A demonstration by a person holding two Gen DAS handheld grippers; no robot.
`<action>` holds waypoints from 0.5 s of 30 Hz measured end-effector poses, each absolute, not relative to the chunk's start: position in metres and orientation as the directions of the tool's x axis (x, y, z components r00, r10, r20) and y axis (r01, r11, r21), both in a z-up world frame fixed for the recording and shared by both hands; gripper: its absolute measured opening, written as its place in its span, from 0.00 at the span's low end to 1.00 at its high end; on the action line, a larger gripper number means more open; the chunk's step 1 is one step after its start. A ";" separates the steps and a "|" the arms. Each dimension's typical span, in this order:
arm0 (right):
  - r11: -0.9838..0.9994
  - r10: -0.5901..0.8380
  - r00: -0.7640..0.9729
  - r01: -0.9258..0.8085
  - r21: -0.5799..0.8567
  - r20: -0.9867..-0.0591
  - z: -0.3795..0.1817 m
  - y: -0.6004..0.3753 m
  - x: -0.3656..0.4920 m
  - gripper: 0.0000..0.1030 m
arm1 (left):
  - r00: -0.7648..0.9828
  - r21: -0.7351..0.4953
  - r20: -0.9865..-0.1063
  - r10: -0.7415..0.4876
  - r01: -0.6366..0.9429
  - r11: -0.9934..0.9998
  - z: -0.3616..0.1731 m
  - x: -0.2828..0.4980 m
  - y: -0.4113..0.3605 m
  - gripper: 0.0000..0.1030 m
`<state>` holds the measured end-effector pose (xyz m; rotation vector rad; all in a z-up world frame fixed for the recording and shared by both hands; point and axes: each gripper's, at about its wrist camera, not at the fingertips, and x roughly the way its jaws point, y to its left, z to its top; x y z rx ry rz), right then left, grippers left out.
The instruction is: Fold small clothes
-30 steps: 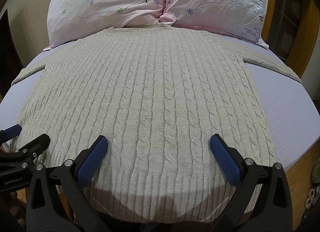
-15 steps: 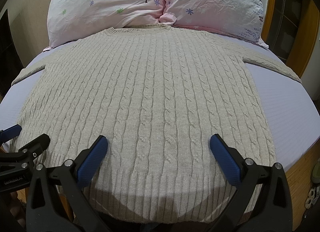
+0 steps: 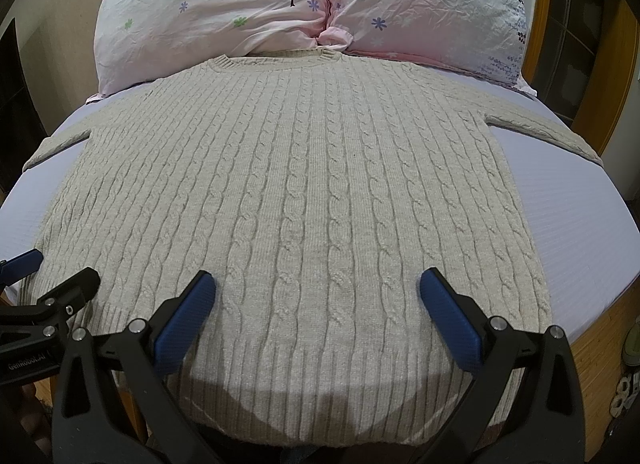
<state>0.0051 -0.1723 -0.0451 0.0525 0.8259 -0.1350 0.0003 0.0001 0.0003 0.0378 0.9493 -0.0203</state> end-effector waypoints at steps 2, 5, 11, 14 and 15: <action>0.990 -0.099 0.670 0.140 -0.006 -0.736 -0.045 -0.172 0.005 0.98 | 0.582 0.023 -0.813 -0.001 0.034 0.999 0.000 0.000 0.000 0.99; 0.990 -0.099 0.670 0.140 -0.006 -0.736 -0.045 -0.172 0.005 0.98 | 0.582 0.023 -0.813 -0.001 0.034 0.999 0.000 0.000 0.000 0.99; 0.990 -0.100 0.670 0.140 -0.006 -0.735 -0.045 -0.171 0.005 0.98 | 0.583 0.024 -0.812 -0.001 0.034 0.999 0.000 0.000 0.000 0.99; 0.990 -0.100 0.670 0.140 -0.006 -0.735 -0.045 -0.170 0.005 0.98 | 0.584 0.023 -0.812 -0.001 0.034 0.999 0.000 0.000 0.000 0.99; 0.990 -0.100 0.670 0.140 -0.007 -0.735 -0.045 -0.170 0.005 0.98 | 0.584 0.023 -0.812 -0.001 0.034 0.999 0.000 0.000 0.000 0.99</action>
